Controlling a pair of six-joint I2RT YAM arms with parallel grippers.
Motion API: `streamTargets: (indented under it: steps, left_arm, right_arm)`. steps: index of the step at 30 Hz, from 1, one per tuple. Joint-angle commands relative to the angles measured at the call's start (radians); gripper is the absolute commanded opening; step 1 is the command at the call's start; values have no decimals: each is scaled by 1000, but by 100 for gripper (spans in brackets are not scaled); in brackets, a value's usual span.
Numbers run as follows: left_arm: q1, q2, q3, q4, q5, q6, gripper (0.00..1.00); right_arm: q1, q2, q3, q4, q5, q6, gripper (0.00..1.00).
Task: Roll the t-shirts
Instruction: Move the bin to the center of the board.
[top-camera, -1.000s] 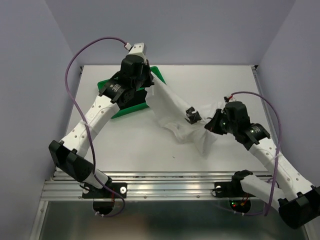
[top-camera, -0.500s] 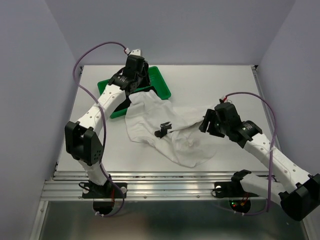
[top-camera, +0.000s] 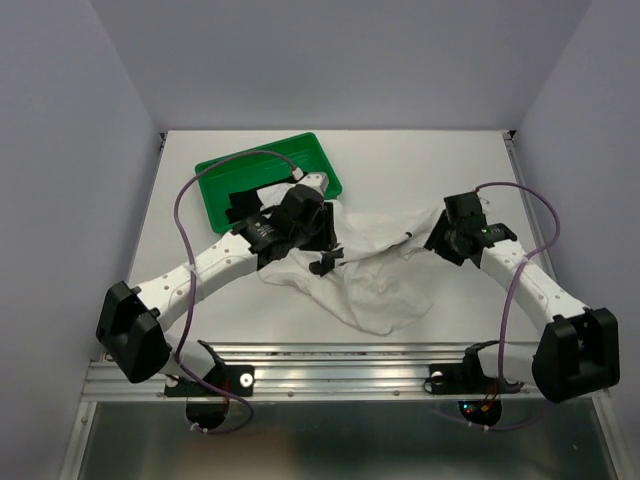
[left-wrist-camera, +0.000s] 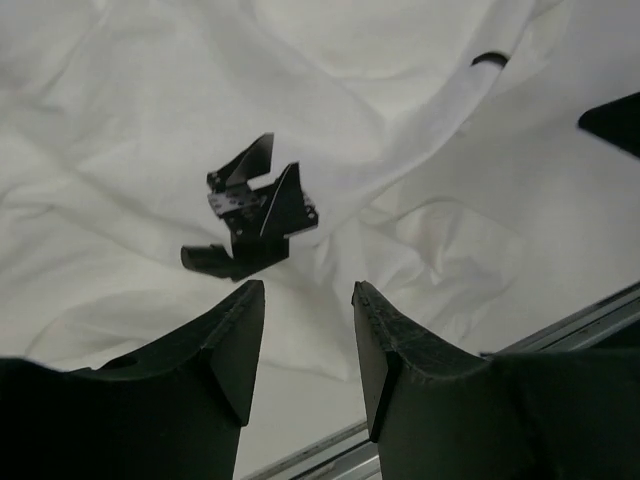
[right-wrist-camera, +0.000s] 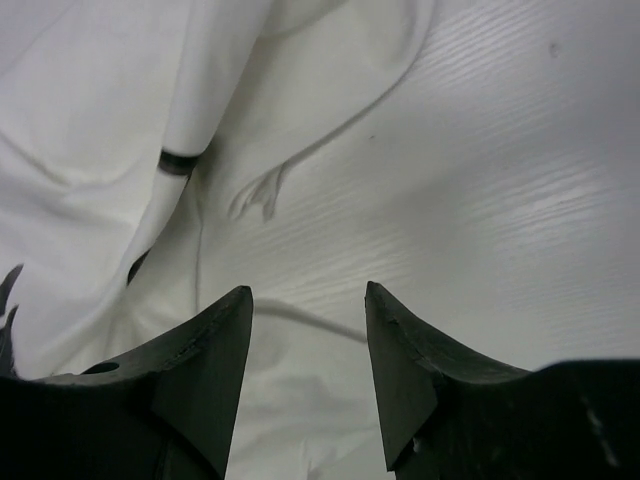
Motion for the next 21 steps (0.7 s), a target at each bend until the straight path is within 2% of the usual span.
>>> streamTargets:
  steps: [1,3,4,5,6,11,13,21]
  left_arm:
    - [3,-22,-123,54,-11,-89,51]
    - [4,-8,-122,56,-30,-74,51]
    - [4,7,-111,58,-47,-42,51]
    - [7,76,-37,53,-57,-4,51]
    - [7,76,-36,47,-58,13,51]
    - [9,293,235,30,-20,90,51]
    - [9,357,310,29,-12,104,51]
    - [15,748,777,-20,-40,194,49]
  right_arm:
    - [-66,98,73,90,-36,-70,54]
    - [-107,145,108,117,-53,-87,54]
    - [-166,166,114,133,-109,-95,54]
    - [-213,220,127,159,-158,-90,54]
    - [-225,220,134,168,-158,-87,54]
    - [-225,251,153,185,-192,-72,54]
    - [-225,233,130,189,-204,-61,54]
    - [-225,118,56,171,-244,-70,57]
